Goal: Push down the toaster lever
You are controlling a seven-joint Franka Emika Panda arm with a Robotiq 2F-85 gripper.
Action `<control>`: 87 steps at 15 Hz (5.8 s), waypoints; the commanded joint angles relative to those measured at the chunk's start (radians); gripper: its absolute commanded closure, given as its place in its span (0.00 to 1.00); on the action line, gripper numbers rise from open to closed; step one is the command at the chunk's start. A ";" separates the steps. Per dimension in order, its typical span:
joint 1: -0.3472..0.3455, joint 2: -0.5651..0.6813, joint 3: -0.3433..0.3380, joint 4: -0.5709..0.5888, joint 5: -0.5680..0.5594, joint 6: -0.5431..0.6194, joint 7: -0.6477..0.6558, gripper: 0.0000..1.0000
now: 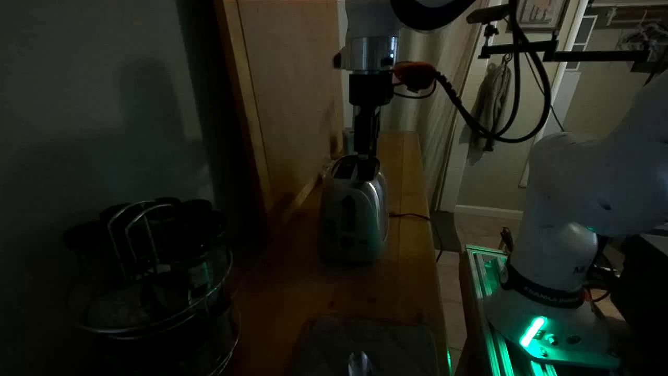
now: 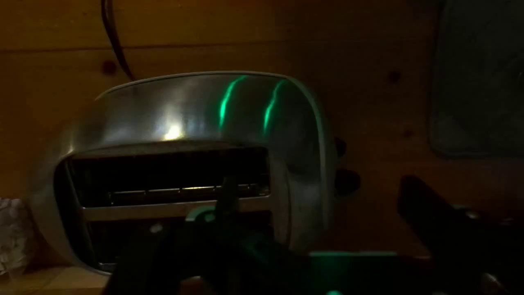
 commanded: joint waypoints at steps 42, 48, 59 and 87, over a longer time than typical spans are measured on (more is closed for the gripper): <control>0.281 -0.162 0.012 -0.128 -0.001 -0.092 -0.449 0.00; 0.423 -0.119 0.024 -0.116 0.004 -0.064 -0.628 0.00; 0.483 -0.049 0.061 -0.098 0.036 0.102 -0.757 0.00; 0.479 -0.018 -0.033 -0.055 0.050 0.060 -1.130 0.00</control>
